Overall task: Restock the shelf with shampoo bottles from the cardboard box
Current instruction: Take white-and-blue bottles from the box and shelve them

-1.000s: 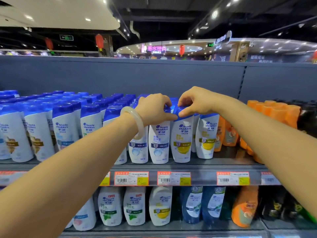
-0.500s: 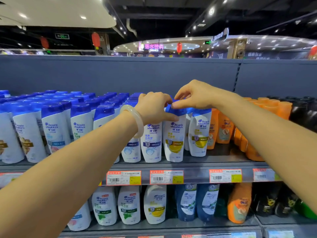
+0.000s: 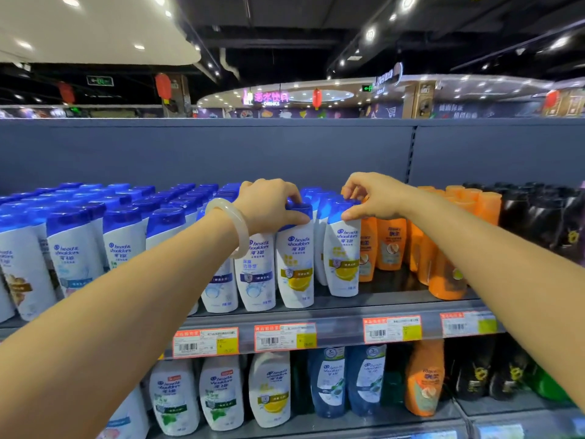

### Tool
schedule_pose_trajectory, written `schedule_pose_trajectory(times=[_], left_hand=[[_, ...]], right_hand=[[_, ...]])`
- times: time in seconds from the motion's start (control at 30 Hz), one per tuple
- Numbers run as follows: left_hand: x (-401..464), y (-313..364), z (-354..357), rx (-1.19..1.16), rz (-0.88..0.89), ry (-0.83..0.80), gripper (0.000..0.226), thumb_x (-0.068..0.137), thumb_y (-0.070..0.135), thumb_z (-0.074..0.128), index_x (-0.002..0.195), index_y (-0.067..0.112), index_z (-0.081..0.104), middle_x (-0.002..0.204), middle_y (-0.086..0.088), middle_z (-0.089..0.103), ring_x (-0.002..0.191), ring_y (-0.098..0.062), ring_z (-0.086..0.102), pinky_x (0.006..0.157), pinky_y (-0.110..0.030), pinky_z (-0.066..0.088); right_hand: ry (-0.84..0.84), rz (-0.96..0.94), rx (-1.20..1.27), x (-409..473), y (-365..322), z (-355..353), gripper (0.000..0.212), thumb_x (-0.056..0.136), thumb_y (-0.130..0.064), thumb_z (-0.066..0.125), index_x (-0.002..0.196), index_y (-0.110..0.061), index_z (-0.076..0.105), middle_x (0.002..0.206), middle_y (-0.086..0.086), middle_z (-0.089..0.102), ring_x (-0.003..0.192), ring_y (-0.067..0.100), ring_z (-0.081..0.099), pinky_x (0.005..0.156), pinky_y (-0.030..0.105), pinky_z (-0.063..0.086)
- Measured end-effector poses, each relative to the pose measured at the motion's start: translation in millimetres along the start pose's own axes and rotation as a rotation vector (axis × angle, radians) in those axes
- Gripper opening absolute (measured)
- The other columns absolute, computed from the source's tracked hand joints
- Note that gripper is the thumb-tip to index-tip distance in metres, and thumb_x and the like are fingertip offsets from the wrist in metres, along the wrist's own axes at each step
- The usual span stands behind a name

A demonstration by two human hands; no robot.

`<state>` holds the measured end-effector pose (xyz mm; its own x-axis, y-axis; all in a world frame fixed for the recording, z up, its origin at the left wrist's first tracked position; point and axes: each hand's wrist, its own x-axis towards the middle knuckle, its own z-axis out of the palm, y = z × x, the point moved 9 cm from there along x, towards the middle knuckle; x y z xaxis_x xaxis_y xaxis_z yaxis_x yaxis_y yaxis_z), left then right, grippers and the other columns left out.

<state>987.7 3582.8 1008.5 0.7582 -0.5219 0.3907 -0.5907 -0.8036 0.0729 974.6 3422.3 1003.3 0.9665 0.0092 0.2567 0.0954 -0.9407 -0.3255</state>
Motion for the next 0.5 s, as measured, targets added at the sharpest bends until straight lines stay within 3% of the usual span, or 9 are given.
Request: schedule_pose_trajectory(times=[0.07,0.2,0.27,0.5], left_hand=[[-0.2,-0.5,0.5,-0.004,-0.008,-0.012,0.042,0.085,0.05,0.056,0.117,0.023,0.057,0.114,0.0,0.063,0.107,-0.022,0.055,0.092,-0.036,0.032],[-0.5,-0.8,1.7,-0.01,-0.018,-0.031,0.042,0.086,0.049,0.056,0.118,0.023,0.056,0.116,0.0,0.062,0.107,-0.021,0.055,0.091,-0.036,0.032],[-0.1,0.4,2.3,-0.012,-0.018,-0.038,0.042,0.086,0.048,0.056,0.119,0.023,0.056,0.116,-0.001,0.061,0.108,-0.021,0.054,0.09,-0.036,0.031],[1.3,4.7,1.9,-0.019,-0.013,-0.047,0.04,0.086,0.047,0.057,0.118,0.024,0.057,0.116,0.001,0.062,0.107,-0.019,0.054,0.09,-0.036,0.032]], right_hand=[[-0.011,0.005,0.042,-1.4,0.3,0.8,0.045,0.078,-0.032,0.072,0.118,-0.021,0.054,0.12,0.004,0.054,0.094,0.017,0.054,0.089,0.041,0.051],[-0.066,-0.024,0.129,-5.5,-7.9,3.8,0.041,0.081,-0.024,0.069,0.119,-0.015,0.057,0.12,0.007,0.056,0.098,0.02,0.058,0.059,0.02,0.049],[-0.093,-0.015,0.159,-8.2,-9.9,6.5,0.039,0.082,-0.023,0.068,0.119,-0.014,0.056,0.119,0.007,0.056,0.102,0.023,0.06,0.052,0.015,0.048],[-0.129,0.002,0.188,-11.9,-10.5,10.0,0.039,0.085,-0.024,0.063,0.122,-0.016,0.053,0.123,0.009,0.056,0.107,0.027,0.06,0.057,0.017,0.047]])
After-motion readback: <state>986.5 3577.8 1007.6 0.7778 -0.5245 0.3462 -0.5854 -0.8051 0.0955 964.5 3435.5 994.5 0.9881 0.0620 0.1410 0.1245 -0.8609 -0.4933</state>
